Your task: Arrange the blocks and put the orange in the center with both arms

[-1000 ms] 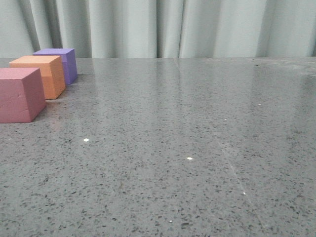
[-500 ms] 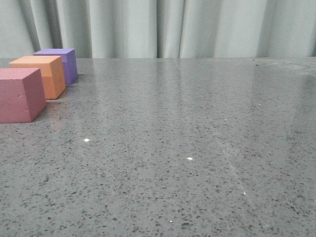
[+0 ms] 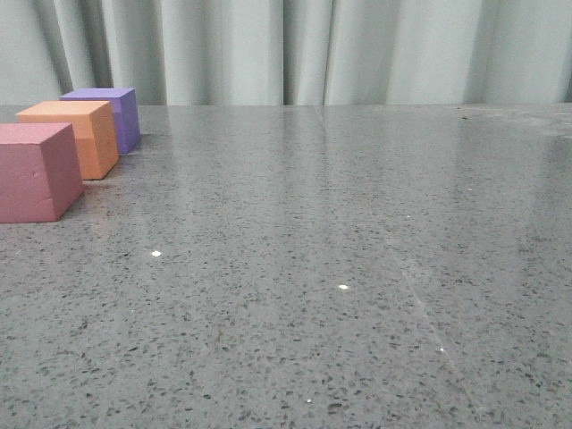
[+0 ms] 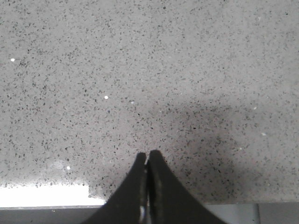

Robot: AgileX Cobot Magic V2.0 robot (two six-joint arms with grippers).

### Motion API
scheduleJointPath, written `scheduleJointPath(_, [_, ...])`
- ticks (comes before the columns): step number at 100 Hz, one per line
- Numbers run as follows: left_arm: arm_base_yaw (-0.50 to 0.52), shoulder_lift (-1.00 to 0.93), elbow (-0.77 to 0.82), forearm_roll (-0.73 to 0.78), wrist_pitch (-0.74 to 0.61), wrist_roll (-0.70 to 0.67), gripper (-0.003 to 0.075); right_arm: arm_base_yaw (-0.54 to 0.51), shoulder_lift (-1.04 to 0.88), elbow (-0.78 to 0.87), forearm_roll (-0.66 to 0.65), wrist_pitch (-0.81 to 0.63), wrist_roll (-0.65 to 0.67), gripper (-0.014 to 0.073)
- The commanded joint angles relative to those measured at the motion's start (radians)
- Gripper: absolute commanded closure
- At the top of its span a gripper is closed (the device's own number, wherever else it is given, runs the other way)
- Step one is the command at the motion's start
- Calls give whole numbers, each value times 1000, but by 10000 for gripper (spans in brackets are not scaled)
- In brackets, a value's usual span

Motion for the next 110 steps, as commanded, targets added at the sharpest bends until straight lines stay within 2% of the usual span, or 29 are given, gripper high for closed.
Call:
scheduleJointPath(1, [3, -33, 53, -9, -77, -1, 739, -3, 3, -22, -14, -43, -9, 661])
scheduleJointPath(90, [3, -33, 53, -9, -77, -1, 739, -3, 2, -22, -14, -46, -9, 661])
scheduleJointPath(101, [3, -33, 53, -9, -77, -1, 739, -3, -29, 1, -16, -110, -9, 661])
scheduleJointPath(110, [3, -33, 53, -9, -77, -1, 739, -3, -80, 49, -21, -225, -9, 661])
